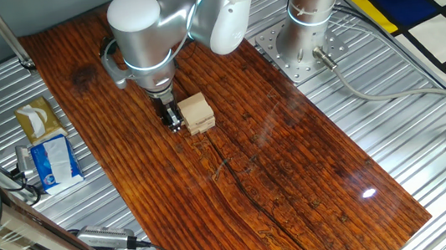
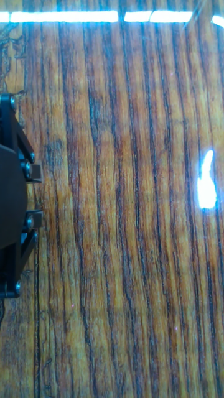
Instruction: Play Jenga
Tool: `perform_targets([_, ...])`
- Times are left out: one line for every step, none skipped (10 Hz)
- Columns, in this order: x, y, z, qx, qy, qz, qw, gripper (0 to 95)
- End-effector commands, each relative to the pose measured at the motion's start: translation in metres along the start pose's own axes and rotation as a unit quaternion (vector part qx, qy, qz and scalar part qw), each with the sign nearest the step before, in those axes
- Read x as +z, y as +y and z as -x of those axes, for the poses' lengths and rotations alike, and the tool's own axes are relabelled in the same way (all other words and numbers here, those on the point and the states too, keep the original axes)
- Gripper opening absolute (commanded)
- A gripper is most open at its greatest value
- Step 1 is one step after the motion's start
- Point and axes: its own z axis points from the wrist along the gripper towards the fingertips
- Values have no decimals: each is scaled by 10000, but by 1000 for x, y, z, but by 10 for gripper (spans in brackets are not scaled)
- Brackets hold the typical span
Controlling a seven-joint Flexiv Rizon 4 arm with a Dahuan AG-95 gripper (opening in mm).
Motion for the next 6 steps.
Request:
perform_targets([0,0,1,10,-1,-6,10000,0])
perform_targets([0,0,2,13,0,-7,10000,0])
perform_targets([0,0,2,16,0,-6,10000,0])
perform_targets([0,0,2,22,0,-6,10000,0])
perform_targets([0,0,2,25,0,-6,10000,0])
perform_targets([0,0,2,30,0,-6,10000,0])
